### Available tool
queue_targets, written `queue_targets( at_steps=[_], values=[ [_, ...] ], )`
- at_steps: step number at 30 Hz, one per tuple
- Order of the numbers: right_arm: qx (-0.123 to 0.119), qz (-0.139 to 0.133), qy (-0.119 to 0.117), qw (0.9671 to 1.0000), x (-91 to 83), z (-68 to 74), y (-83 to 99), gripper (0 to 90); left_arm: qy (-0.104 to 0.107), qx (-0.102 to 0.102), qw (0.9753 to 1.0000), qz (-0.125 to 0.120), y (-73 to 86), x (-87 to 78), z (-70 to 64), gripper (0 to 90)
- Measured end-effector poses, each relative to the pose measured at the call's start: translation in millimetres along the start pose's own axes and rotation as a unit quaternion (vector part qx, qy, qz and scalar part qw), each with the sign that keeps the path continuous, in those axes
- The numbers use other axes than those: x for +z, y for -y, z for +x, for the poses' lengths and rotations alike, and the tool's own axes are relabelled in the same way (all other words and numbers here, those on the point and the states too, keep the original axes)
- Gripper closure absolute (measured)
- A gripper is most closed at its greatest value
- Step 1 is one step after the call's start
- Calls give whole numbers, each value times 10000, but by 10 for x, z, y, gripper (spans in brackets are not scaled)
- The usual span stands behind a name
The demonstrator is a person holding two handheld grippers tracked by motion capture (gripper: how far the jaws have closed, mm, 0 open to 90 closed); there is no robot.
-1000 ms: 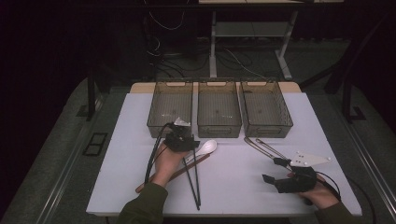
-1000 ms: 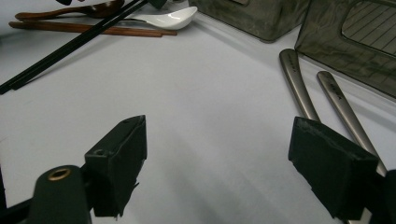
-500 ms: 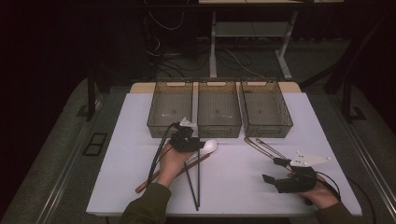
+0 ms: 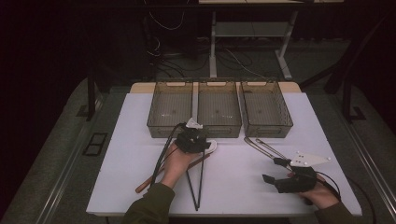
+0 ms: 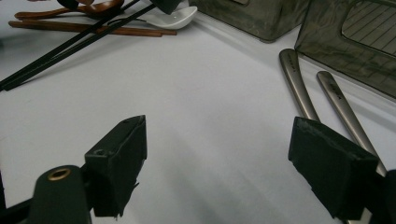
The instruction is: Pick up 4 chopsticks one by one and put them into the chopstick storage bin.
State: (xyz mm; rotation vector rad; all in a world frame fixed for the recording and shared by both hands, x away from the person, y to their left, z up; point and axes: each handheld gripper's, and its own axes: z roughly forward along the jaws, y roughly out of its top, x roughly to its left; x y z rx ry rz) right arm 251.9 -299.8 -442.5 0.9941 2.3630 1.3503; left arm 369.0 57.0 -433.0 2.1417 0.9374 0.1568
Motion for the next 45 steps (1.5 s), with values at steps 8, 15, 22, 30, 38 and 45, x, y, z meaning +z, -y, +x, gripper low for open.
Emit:
queue_targets(
  at_steps=[8, 15, 22, 30, 38, 45],
  values=[
    [6, -2, 3, 10000, -2, 1, -1, 193, 205, 244, 9995, -47, -74, 84, -162, 682],
    [19, -2, -11, 10000, -4, 1, -1, 193, 324, 393, 9987, -20, -131, 188, -279, 690],
    [12, -10, -6, 10000, -8, 1, -1, 193, 418, 545, 9976, 103, -147, 300, -365, 692],
    [33, 1, -3, 10000, -15, -3, 1, 193, 257, 457, 9986, -92, -136, 67, -314, 577],
    [21, 2, -1, 10000, -10, 2, 0, 193, -271, 366, 9989, -55, 17, -283, -108, 493],
    [2, -6, -4, 10000, -4, -4, 2, 193, -657, 117, 9978, 20, 193, -501, 119, 468]
  ],
)
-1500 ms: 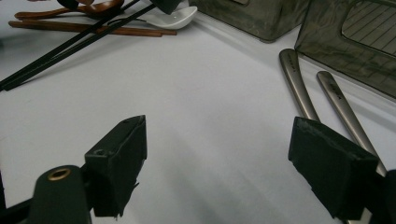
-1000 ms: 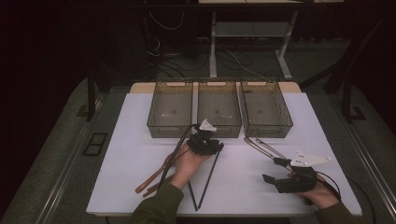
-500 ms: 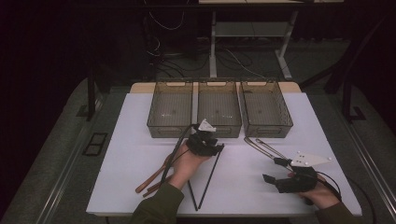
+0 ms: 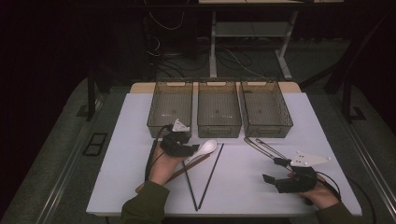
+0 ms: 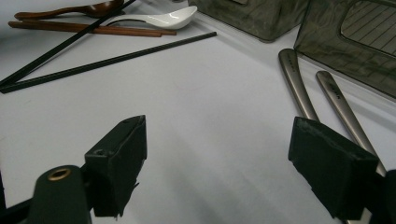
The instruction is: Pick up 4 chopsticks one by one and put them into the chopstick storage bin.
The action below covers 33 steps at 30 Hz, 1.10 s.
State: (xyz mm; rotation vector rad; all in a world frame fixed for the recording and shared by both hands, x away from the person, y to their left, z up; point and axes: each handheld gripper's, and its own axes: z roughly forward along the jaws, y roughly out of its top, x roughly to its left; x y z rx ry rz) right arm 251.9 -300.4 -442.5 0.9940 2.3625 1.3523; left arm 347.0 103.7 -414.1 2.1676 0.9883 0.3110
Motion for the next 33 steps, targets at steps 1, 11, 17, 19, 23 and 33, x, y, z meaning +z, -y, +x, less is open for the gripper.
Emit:
queue_targets(
  at_steps=[1, 11, 17, 19, 23, 33],
  values=[
    [-4, 0, 1, 10000, 2, 2, 1, 193, -82, -97, 9999, 18, 41, -38, 72, 468],
    [-7, 17, 13, 10000, 4, 7, 1, 193, -218, -550, 9980, 226, 145, -37, 343, 470],
    [-19, 28, 16, 10000, 5, 10, 1, 193, -170, -629, 9973, 352, 162, 20, 331, 464],
    [-22, 36, 15, 10000, 4, 12, 1, 193, -128, -670, 9969, 399, 176, 40, 328, 464],
    [-26, 46, 20, 10000, 5, 15, 1, 193, -77, -677, 9964, 497, 194, 83, 317, 473],
    [-40, 40, 25, 10000, 4, 12, 1, 193, -36, -654, 9967, 476, 179, 124, 285, 568]
  ],
)
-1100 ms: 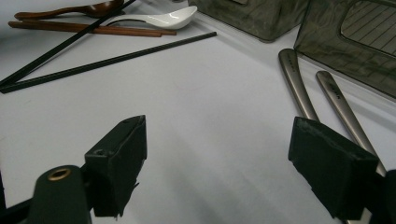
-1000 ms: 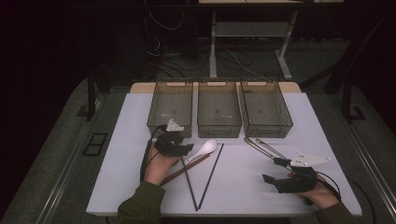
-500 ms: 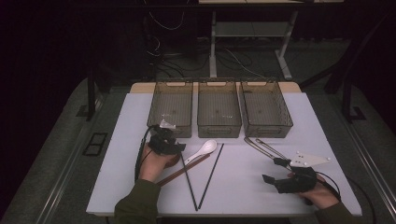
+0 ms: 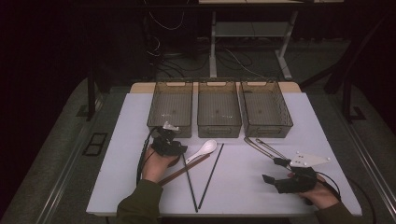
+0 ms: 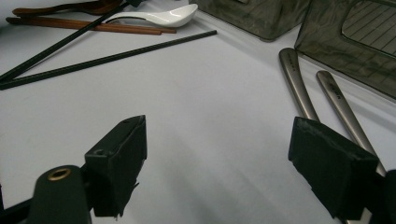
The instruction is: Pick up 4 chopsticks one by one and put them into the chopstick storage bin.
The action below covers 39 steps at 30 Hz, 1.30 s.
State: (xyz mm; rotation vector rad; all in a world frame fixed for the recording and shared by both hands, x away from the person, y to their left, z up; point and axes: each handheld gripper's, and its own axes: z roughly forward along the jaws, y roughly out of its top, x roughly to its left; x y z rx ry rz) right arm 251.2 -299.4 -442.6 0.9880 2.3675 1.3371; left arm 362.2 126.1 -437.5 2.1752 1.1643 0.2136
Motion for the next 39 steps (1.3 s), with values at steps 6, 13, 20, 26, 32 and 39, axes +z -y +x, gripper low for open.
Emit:
queue_targets(
  at_steps=[6, 13, 20, 26, 32, 39],
  values=[
    [1, 6, -3, 10000, 3, 4, -1, 193, 68, 11, 9999, -81, -26, 50, -36, 633],
    [-3, 7, -3, 10000, 4, 1, -1, 193, 155, 78, 9997, -164, -69, 95, -69, 699],
    [-9, 8, -2, 10000, 7, 1, 0, 193, 225, 128, 9993, -262, -120, 140, -113, 776],
    [-11, 6, -4, 10000, 10, 1, 1, 193, 321, 196, 9990, -255, -155, 185, -153, 839],
    [-19, 2, 2, 10000, 10, -1, 1, 193, 353, 265, 9987, -260, -171, 191, -190, 877],
    [-6, 11, -6, 10000, 6, 1, 0, 193, 346, 358, 9982, -346, -169, 133, -208, 809]
  ],
)
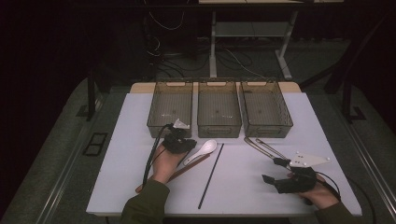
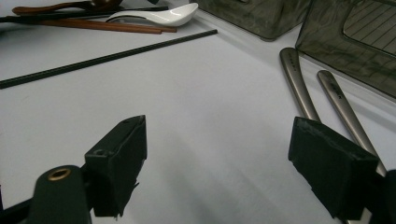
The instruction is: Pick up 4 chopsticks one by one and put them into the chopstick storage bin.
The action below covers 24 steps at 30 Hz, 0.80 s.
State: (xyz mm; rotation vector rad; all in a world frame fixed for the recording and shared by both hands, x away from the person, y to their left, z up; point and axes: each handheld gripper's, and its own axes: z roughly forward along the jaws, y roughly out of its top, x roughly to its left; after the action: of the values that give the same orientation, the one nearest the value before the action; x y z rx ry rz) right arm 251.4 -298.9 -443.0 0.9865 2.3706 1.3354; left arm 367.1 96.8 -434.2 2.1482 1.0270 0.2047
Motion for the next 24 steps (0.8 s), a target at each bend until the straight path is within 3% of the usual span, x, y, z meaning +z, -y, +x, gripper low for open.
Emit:
queue_targets(
  at_steps=[7, 14, 24],
  values=[
    [-9, 0, 2, 10000, -1, 1, 1, 193, 91, 135, 9998, -112, 45, -158, -76, 734],
    [1, 6, 6, 10000, 1, 2, 0, 193, 291, 246, 9991, -211, 94, -213, -294, 646],
    [-17, 9, 18, 10000, 6, 2, 2, 193, 737, 568, 9956, 120, 255, -92, -723, 664]
  ],
)
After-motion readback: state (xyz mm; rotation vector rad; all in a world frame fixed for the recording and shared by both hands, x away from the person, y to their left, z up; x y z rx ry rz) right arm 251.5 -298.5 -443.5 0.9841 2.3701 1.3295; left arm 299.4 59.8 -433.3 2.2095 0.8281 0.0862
